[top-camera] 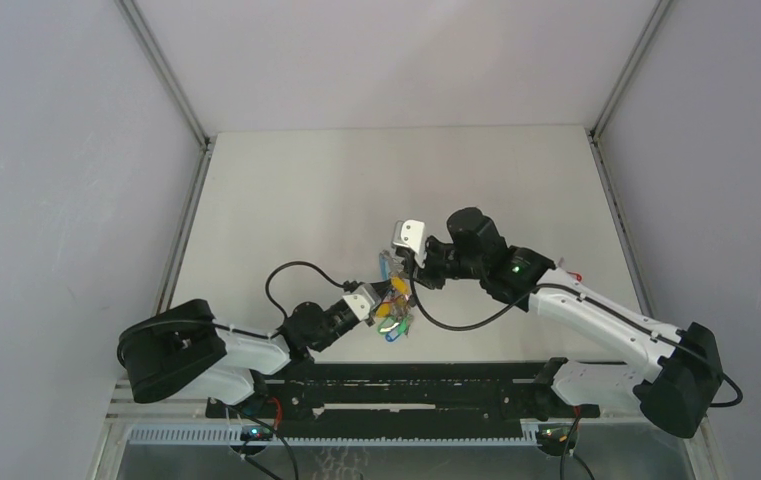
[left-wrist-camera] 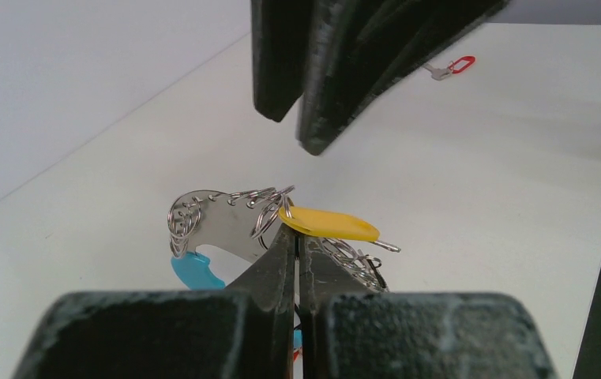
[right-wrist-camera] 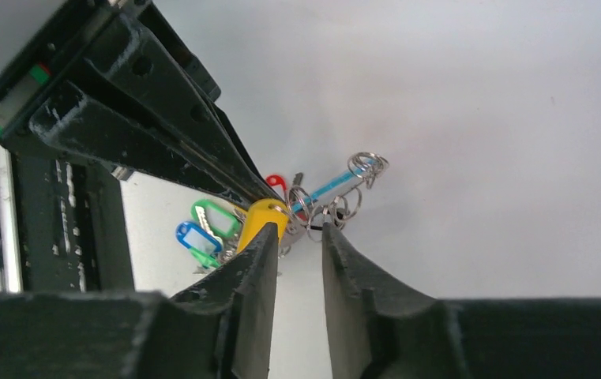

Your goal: Put the keys on the keyring

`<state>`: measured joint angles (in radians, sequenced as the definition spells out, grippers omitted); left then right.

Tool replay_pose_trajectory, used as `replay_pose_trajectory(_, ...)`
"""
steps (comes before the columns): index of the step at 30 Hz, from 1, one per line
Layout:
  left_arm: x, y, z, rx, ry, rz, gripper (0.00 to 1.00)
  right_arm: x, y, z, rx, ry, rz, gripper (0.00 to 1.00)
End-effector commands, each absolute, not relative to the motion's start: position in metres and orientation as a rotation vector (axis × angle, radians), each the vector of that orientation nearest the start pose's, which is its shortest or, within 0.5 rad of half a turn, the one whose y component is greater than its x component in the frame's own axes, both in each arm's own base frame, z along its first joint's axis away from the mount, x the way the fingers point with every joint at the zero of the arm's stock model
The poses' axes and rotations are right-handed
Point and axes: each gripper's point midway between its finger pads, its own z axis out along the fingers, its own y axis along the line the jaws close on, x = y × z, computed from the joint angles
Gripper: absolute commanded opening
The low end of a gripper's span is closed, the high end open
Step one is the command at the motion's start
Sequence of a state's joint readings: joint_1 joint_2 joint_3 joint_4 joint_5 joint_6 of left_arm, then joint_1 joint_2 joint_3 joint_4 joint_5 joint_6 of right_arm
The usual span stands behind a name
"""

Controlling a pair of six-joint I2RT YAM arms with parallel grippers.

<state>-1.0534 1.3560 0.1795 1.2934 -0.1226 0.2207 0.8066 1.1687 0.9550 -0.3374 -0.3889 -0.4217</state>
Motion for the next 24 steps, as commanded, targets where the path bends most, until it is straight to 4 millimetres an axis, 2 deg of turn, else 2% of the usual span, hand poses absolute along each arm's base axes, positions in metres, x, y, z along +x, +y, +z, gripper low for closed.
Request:
replay_pose_trajectory(1,0.212,-0.302,0.179,0.731,1.217,-0.606,0.0,0.214,0.286,0.215,-1.336,1.563,0.602,0.33)
replay_pose_trajectory(4,0.213,-0.303,0.18,0.723,1.23,-0.608,0.0,0.209,0.285,0.212,-1.325,1.522,0.605,0.42)
replay_pose_trajectory(10,0.214,-0.304,0.182,0.718,1.244,-0.614,0.0,0.203,0.288,0.2,-1.327,1.455,0.547,0.54)
replay_pose_trajectory(20,0.215,-0.304,0.183,0.71,1.256,-0.617,0.0,0.204,0.305,0.179,-1.37,1.448,0.384,0.55)
replay_pose_trajectory(24,0.215,-0.304,0.183,0.708,1.26,-0.617,0.0,0.208,0.305,0.167,-1.38,1.473,0.301,0.53)
